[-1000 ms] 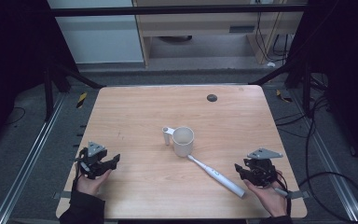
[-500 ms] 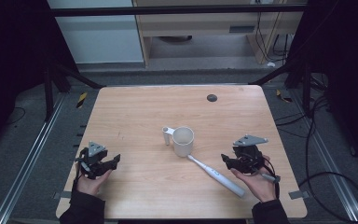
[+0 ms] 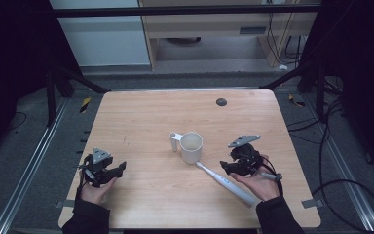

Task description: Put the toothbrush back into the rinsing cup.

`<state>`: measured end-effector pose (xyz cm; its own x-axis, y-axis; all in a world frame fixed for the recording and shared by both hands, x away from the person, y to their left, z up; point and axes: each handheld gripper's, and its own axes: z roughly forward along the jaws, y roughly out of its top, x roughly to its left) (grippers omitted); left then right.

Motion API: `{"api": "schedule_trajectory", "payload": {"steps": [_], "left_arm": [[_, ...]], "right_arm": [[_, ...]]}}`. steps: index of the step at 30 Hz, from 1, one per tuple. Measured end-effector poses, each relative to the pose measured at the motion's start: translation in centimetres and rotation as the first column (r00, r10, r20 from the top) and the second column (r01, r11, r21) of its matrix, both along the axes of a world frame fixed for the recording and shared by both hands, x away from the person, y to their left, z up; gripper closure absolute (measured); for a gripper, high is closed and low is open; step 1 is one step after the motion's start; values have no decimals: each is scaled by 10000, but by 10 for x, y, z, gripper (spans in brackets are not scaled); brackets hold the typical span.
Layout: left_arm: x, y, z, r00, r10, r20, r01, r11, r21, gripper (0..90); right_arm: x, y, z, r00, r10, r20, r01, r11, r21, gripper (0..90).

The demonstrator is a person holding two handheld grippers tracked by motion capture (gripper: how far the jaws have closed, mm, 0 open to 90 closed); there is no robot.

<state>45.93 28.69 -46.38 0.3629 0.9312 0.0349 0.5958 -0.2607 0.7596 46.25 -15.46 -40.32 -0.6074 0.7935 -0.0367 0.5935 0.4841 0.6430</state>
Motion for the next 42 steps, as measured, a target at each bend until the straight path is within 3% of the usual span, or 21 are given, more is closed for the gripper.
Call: {"api": "schedule_trajectory", "payload": {"steps": [13,27,42], "left_arm": [[0,0,0,10000,-51,-39,51,10000,26,409],[1,-1,-1,9999,-81,-97,82,10000,43,409],[1,-1,-1,9998,-108,-139,108,9999,56,410]], "right_arm": [[7,19,-18,9932,460,-1072,-516,9974,-499,465],[10,25,-39,9773,630,-2022,-854,9909,-1040,521],[12,30,-53,9612,755,-2654,-1205,9801,-1579,584]]}}
